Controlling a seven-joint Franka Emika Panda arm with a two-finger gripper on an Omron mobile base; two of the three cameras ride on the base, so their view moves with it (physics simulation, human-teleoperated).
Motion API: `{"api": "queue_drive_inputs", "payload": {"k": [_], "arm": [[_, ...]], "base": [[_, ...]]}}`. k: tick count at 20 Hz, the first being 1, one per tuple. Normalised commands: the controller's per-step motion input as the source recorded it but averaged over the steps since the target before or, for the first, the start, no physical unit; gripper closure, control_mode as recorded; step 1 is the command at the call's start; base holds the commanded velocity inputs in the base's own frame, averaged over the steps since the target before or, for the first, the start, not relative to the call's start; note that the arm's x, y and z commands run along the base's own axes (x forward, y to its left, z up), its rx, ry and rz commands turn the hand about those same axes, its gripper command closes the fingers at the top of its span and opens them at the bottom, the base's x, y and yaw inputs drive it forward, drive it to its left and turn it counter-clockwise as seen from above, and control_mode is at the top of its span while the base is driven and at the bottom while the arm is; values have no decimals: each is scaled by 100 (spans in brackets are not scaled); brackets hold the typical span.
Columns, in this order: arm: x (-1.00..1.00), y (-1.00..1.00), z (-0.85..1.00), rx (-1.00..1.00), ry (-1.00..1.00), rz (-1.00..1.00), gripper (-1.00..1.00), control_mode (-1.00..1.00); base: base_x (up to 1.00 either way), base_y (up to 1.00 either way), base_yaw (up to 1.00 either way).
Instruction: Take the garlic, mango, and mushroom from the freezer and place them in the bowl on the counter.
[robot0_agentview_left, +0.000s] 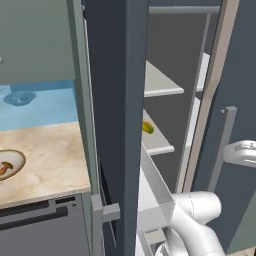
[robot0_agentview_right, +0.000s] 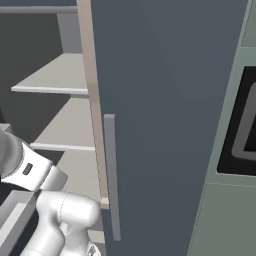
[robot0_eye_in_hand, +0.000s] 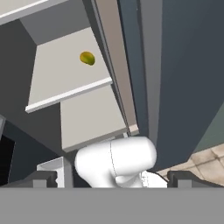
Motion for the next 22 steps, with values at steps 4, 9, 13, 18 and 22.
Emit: {"api": "queue_drive_inputs", "payload": {"k": [4, 9, 13, 18, 22], "arm": [[0, 0, 0, 0, 0, 0, -100, 100], [0, 0, 0, 0, 0, 0, -100, 100], [-1, 18, 19, -4, 0, 0, -100, -100], [4, 11, 36, -10, 1, 2, -100, -100], [20, -3, 5, -4, 3, 11, -100, -100]], "base": [[47, 37, 10], [28, 39, 0], [4, 11, 0], [0, 0, 0], [0, 0, 0]]}}
